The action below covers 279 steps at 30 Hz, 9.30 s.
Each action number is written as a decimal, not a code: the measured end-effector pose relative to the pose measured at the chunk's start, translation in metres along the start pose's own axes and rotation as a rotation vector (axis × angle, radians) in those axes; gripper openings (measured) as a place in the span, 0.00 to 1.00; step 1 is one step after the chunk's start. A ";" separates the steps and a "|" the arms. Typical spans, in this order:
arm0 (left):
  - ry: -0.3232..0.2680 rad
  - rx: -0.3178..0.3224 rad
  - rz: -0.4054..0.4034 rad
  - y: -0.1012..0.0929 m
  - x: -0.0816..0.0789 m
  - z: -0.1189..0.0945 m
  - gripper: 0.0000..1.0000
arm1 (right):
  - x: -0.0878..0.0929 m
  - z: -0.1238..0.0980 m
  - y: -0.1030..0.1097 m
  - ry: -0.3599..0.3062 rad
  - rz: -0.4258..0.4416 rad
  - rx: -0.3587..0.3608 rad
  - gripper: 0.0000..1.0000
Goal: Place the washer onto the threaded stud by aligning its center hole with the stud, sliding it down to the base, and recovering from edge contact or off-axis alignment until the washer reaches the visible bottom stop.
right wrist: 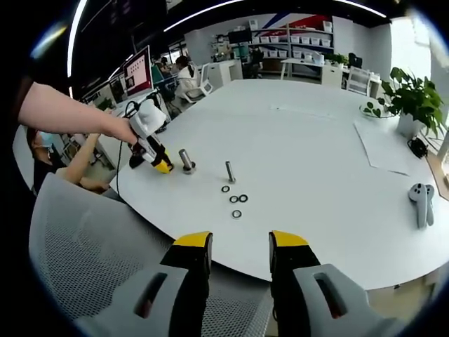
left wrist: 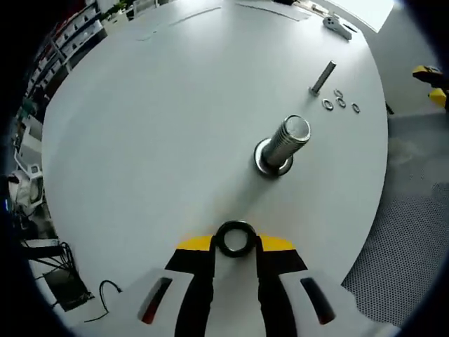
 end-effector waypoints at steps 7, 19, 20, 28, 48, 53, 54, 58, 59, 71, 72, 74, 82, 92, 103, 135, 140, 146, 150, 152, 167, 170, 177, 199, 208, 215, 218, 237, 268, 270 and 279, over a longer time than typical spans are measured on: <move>0.009 -0.019 0.032 -0.001 -0.002 0.002 0.22 | -0.001 0.001 0.000 -0.002 -0.003 0.001 0.35; 0.014 -0.049 0.048 0.000 -0.003 0.006 0.25 | -0.001 0.000 0.000 -0.006 -0.004 0.002 0.35; 0.003 -0.047 0.044 -0.003 -0.003 0.005 0.26 | -0.001 0.001 -0.001 -0.006 -0.004 0.001 0.35; 0.005 -0.049 0.063 -0.004 -0.006 0.005 0.27 | -0.001 -0.001 0.000 -0.008 -0.003 -0.001 0.35; -0.033 -0.062 0.013 -0.003 -0.004 0.003 0.20 | -0.001 -0.001 0.001 -0.011 0.000 -0.003 0.35; -0.049 -0.067 0.010 -0.005 -0.003 0.002 0.19 | 0.000 0.000 0.000 -0.008 0.000 -0.005 0.35; -0.049 -0.063 0.008 -0.004 -0.003 0.002 0.19 | 0.000 0.001 -0.001 -0.006 -0.001 -0.005 0.35; -0.052 -0.064 -0.009 -0.003 -0.001 0.001 0.19 | -0.001 0.000 0.000 -0.007 0.002 -0.004 0.35; -0.048 -0.064 -0.003 -0.004 0.000 0.000 0.19 | -0.001 -0.001 0.001 -0.007 0.002 -0.003 0.35; -0.091 -0.066 0.009 0.000 -0.002 -0.016 0.19 | -0.001 0.001 0.000 -0.002 -0.001 -0.006 0.35; -0.100 -0.070 0.014 0.001 -0.003 -0.016 0.19 | -0.001 0.001 0.000 -0.001 -0.001 -0.006 0.35; -0.111 -0.073 0.018 0.002 -0.007 -0.026 0.19 | 0.001 0.002 0.001 0.000 -0.002 -0.007 0.35; -0.173 -0.085 0.040 0.004 -0.023 -0.048 0.19 | 0.000 0.001 0.001 0.002 -0.004 -0.009 0.35; -0.213 -0.086 0.080 0.001 -0.044 -0.063 0.19 | 0.000 0.000 0.002 0.004 -0.009 -0.009 0.35; -0.215 -0.066 0.149 -0.012 -0.074 -0.067 0.19 | -0.001 0.001 0.001 0.000 -0.007 -0.007 0.35; -0.068 -0.061 0.285 -0.010 -0.091 -0.025 0.19 | -0.001 0.000 0.001 0.002 -0.001 -0.010 0.34; -0.051 -0.054 0.281 -0.008 -0.088 -0.007 0.19 | 0.000 0.001 0.000 0.008 -0.009 -0.011 0.34; -0.038 -0.052 0.277 -0.006 -0.086 0.002 0.19 | 0.000 0.000 0.000 0.013 -0.009 -0.006 0.34; -0.042 -0.052 0.271 -0.008 -0.084 0.002 0.20 | 0.001 0.001 -0.001 0.014 -0.008 -0.003 0.34; -0.053 -0.048 0.253 -0.007 -0.083 0.002 0.20 | 0.001 0.001 0.000 0.016 -0.009 -0.002 0.34; -0.183 -0.067 0.163 -0.007 -0.078 -0.003 0.30 | 0.002 0.001 0.000 0.030 -0.013 0.004 0.34; -0.240 -0.074 0.096 -0.014 -0.080 -0.017 0.30 | 0.002 0.001 0.000 0.032 -0.011 0.004 0.34; -0.356 -0.144 -0.021 -0.020 -0.068 -0.039 0.34 | 0.004 0.002 0.000 0.039 -0.017 -0.002 0.34; -0.615 -0.226 -0.178 -0.083 -0.044 -0.107 0.32 | 0.006 0.004 0.004 0.061 -0.037 -0.016 0.34; -0.669 -0.235 -0.253 -0.095 -0.032 -0.120 0.33 | 0.007 0.002 0.004 0.069 -0.045 -0.018 0.34; -0.711 -0.221 -0.328 -0.106 -0.018 -0.132 0.34 | 0.007 0.002 0.005 0.079 -0.049 -0.022 0.34; -0.702 -0.212 -0.313 -0.119 -0.014 -0.134 0.34 | 0.008 0.003 0.003 0.082 -0.050 -0.023 0.34; -0.714 -0.214 -0.328 -0.149 0.010 -0.150 0.35 | 0.009 0.003 0.002 0.082 -0.048 -0.008 0.35; -0.729 -0.229 -0.317 -0.167 0.017 -0.145 0.33 | 0.012 0.004 0.005 0.092 -0.034 -0.007 0.35; -0.736 -0.234 -0.323 -0.166 0.017 -0.145 0.33 | 0.011 0.003 0.006 0.092 -0.042 -0.009 0.35; -0.743 -0.232 -0.323 -0.163 0.019 -0.144 0.33 | 0.009 0.002 0.003 0.092 -0.047 0.013 0.35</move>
Point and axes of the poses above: the point that each gripper's makers call its tool centre point, and the gripper's own axes: z roughly forward along the fingers, y roughly to its left, x roughly out of its underside, the point moved 7 cm from there along -z, roughly backward along the fingers, and after that the axes turned 14 degrees about z, right-handed, at the moved point
